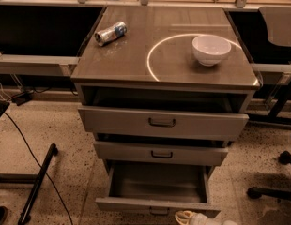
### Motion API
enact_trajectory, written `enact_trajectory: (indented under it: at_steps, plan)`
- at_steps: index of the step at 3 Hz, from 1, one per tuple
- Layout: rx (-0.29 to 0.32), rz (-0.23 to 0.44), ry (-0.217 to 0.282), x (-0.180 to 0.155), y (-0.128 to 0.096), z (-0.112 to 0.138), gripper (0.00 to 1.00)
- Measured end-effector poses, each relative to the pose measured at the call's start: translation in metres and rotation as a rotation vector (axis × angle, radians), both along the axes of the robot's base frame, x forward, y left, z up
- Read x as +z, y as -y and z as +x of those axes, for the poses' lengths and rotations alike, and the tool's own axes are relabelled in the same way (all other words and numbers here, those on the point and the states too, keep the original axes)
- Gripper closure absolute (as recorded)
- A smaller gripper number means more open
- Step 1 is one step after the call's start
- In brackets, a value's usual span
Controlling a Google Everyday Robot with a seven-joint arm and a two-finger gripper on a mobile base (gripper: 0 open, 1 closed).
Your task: Close bottom drawer
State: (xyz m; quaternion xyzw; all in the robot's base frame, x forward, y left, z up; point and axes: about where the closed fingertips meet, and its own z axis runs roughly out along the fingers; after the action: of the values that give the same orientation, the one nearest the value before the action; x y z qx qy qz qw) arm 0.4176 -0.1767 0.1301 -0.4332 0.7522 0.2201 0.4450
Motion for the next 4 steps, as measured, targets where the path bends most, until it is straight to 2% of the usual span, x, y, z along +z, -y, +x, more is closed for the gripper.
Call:
enact_trajectory:
  at_steps: [2,4]
  plan:
    - [-0.062,0.008,0.109,-0.005,0.009,0.047,1.0]
    - [-0.064,0.021,0.188,0.0,0.008,0.106,1.0]
